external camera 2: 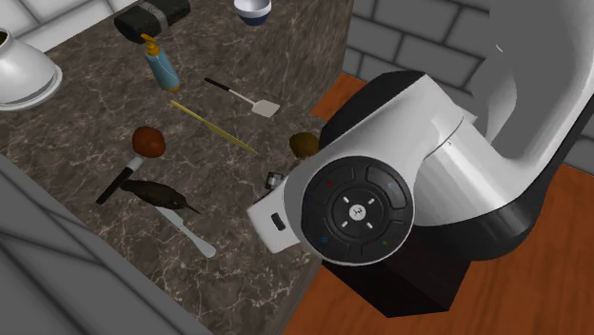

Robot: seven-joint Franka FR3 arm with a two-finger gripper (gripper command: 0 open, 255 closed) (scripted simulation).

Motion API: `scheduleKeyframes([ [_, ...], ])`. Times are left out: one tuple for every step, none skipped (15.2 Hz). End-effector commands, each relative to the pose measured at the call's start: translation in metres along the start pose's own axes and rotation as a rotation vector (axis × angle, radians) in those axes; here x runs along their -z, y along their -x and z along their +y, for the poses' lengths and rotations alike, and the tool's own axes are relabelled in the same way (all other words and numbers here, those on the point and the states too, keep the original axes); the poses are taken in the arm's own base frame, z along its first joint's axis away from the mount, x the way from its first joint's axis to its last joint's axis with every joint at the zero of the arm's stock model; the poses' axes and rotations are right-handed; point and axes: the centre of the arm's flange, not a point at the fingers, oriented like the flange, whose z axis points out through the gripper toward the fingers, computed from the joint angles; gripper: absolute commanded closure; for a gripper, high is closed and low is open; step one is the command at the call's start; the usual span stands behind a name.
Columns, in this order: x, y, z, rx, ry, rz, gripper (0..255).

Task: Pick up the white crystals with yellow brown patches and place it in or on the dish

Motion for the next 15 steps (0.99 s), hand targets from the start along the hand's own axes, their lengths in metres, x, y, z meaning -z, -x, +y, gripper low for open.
scheduleKeyframes([
  [-0.002, -0.002, -0.008, -0.001, 0.0, -0.001, 255],
  [-0.007, -0.004, -0.009, -0.001, 0.0, -0.001, 255],
  [-0.011, -0.007, -0.01, -0.001, 0.0, -0.001, 255],
  [-0.016, -0.009, -0.011, -0.001, 0.0, -0.001, 255],
  [-0.02, -0.012, -0.012, -0.001, 0.0, -0.001, 255],
  [-0.025, -0.014, -0.013, -0.001, 0.0, -0.001, 255],
  [-0.03, -0.017, -0.014, -0.001, 0.0, -0.001, 255],
  [-0.034, -0.019, -0.014, -0.001, 0.0, -0.001, 255],
  [-0.039, -0.021, -0.015, -0.001, 0.0, -0.001, 255],
  [-0.043, -0.024, -0.016, -0.001, 0.0, -0.001, 255],
  [-0.048, -0.026, -0.017, -0.001, 0.0, -0.001, 255],
  [-0.053, -0.029, -0.018, -0.001, 0.0, -0.001, 255],
  [-0.057, -0.031, -0.019, -0.001, 0.0, -0.001, 255],
  [-0.062, -0.034, -0.02, -0.001, 0.0, -0.001, 255],
  [-0.069, -0.037, -0.021, -0.001, 0.0, -0.001, 255],
])
